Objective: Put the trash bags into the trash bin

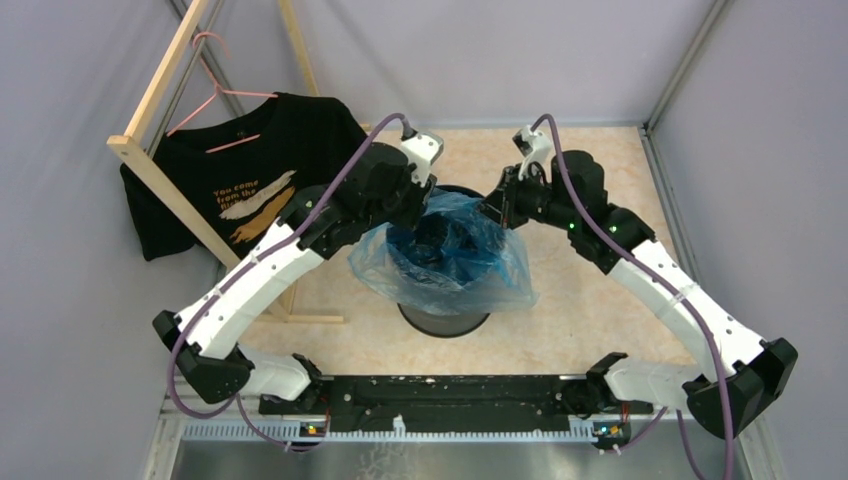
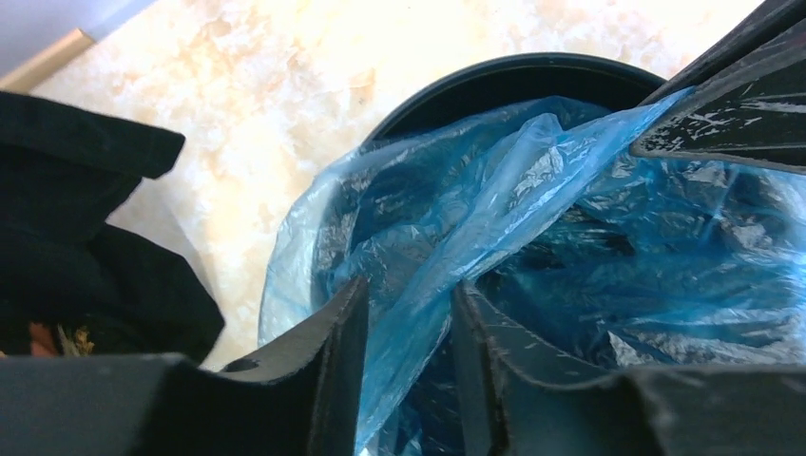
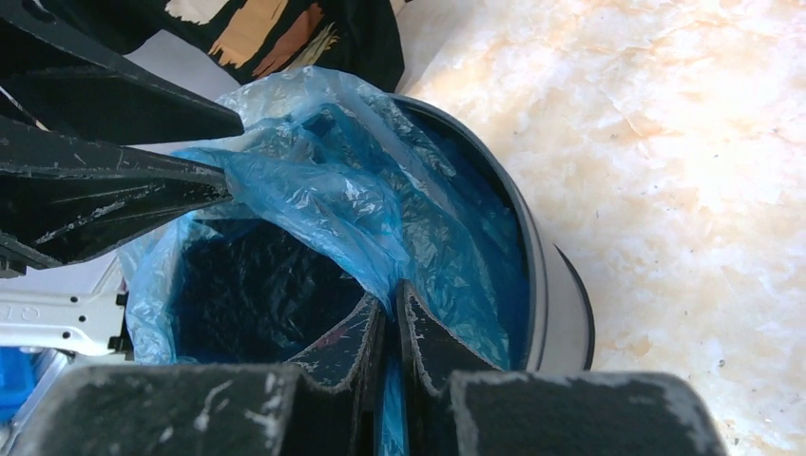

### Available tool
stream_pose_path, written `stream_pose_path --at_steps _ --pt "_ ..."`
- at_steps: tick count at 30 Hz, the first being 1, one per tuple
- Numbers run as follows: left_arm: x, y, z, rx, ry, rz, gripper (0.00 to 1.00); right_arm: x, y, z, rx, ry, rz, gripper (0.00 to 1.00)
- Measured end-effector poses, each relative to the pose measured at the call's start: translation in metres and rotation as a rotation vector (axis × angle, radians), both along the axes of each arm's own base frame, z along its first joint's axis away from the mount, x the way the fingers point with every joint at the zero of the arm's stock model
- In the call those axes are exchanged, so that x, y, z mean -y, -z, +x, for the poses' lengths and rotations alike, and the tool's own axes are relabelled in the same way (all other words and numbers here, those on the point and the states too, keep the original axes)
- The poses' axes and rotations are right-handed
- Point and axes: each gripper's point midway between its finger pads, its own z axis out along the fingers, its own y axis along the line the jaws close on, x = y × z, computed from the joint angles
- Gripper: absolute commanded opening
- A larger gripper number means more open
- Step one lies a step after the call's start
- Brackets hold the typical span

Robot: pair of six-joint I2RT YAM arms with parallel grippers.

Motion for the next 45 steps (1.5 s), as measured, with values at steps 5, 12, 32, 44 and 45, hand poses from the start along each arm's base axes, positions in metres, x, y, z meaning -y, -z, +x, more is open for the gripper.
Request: stream_pose_path --at_steps 5,12,32,44,45 --pt "0.003 0.003 0.015 0.005 -0.051 0.025 0.31 0.009 0.000 0.009 0.001 0.036 -0.001 0.09" --pt "-0.004 0.009 0.038 0.023 -0.149 0.075 0.36 0.028 0.001 0.026 0.002 0.100 -0.004 0.07" --pt "-0.043 0.009 0.099 0.063 -0.336 0.015 0.36 0.028 0.032 0.079 -0.028 0.119 -0.029 0.00" --pt "-0.068 0.087 0.101 -0.084 -0.412 0.024 0.21 0.023 0.047 0.090 -0.015 0.105 -0.035 0.00" --pt "-0.067 0.091 0.099 -0.094 -0.414 0.008 0.21 0.023 0.051 0.090 -0.020 0.103 -0.037 0.00"
